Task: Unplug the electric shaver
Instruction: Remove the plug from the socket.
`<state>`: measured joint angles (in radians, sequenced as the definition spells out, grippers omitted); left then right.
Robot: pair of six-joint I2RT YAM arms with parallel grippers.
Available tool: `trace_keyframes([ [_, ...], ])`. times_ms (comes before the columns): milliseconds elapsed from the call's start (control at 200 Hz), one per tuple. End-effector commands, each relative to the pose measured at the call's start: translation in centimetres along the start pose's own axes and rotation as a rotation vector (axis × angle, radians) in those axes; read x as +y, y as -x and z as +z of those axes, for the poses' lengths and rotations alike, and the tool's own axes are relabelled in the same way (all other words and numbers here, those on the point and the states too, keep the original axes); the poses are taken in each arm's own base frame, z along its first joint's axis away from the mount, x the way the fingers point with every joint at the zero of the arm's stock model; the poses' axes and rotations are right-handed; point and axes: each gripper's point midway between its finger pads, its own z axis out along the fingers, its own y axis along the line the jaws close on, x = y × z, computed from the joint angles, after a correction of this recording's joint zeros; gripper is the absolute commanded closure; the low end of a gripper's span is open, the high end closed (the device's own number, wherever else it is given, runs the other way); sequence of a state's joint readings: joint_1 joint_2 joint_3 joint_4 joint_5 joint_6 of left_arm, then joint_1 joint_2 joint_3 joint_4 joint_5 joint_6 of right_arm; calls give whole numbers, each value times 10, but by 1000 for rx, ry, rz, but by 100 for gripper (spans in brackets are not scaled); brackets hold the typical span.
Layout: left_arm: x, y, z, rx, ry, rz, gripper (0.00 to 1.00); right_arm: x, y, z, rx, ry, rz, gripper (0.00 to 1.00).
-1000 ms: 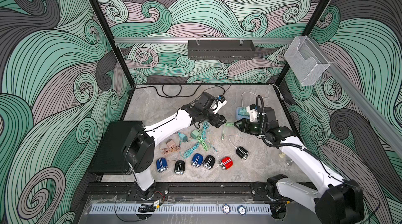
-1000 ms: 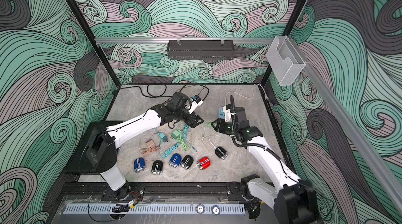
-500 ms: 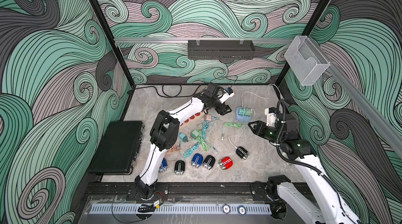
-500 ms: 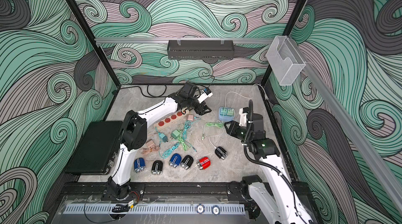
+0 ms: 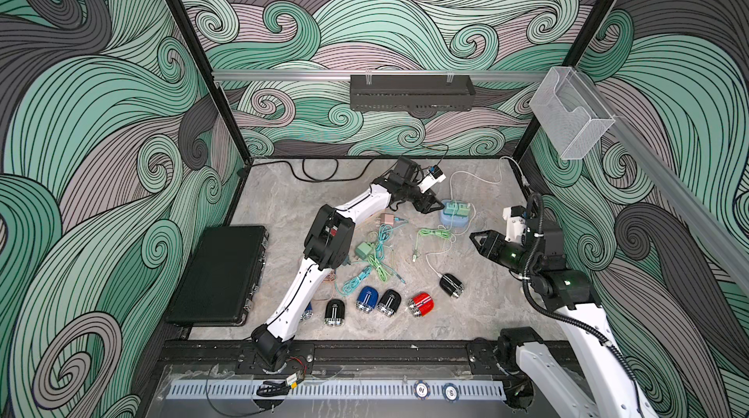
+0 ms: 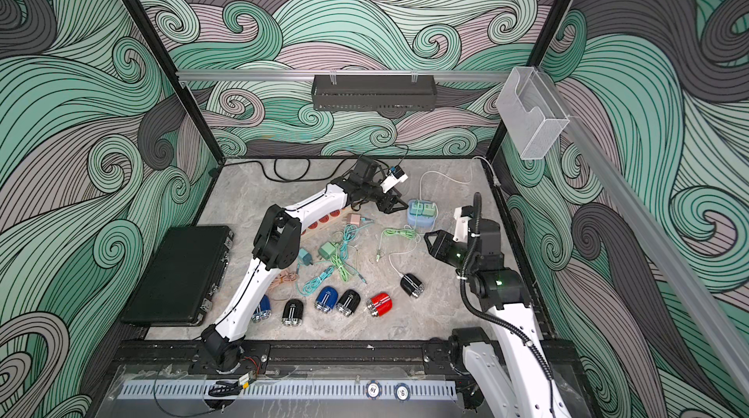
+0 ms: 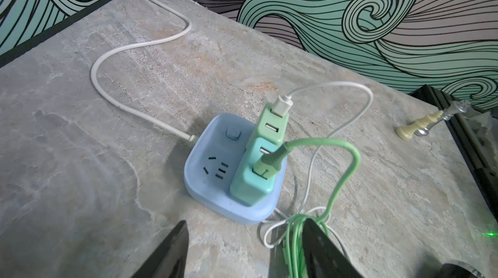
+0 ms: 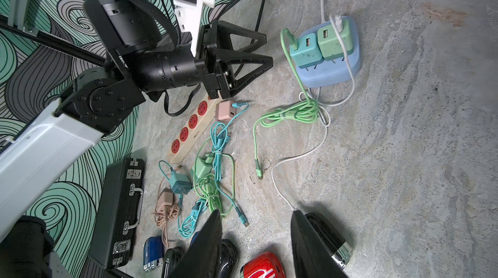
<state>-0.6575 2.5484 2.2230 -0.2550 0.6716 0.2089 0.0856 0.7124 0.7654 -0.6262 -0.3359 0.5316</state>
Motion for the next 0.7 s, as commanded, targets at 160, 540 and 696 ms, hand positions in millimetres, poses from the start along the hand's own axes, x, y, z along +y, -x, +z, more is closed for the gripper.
trace_keyframes([
  [160,-20,11,30,-51,-84,34,36,-5,-5,-3,12,-22,-2,58],
  [540,-34,6,56,-39,-97,58,42,-8,-8,-6,18,-29,-2,60],
  [696,-37,3,60,-5,-74,25,52,-8,-7,-7,15,-26,1,60],
])
